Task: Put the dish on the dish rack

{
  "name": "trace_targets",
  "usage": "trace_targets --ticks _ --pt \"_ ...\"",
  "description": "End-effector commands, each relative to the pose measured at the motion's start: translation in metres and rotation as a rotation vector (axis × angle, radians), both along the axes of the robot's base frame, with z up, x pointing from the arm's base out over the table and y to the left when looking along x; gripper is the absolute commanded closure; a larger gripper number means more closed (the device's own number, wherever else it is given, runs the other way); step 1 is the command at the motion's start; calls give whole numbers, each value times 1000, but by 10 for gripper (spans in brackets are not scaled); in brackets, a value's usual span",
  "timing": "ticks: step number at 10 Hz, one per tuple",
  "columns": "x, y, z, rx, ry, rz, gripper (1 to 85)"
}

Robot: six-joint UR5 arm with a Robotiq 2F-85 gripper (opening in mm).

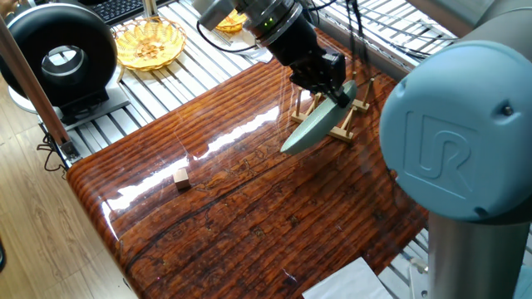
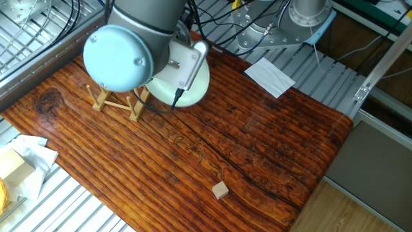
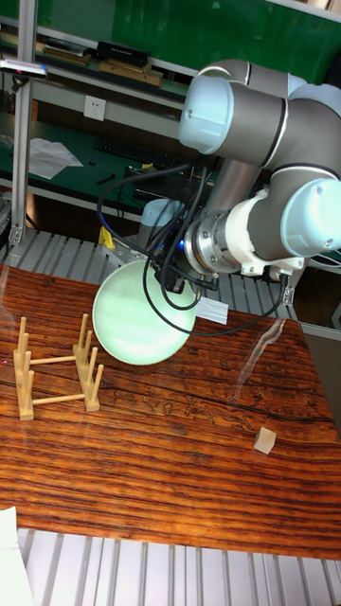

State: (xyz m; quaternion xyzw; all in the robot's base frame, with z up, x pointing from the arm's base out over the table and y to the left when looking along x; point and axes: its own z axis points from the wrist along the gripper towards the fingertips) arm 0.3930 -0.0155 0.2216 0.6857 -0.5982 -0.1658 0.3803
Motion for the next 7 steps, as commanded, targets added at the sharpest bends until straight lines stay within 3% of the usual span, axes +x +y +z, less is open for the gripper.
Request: trace_targets --ticks 1,4,7 --pt "7 9 -10 37 -46 -17 847" --pt "10 8 -13 26 -67 -22 847" --pt "15 14 -19 48 -96 -30 847"
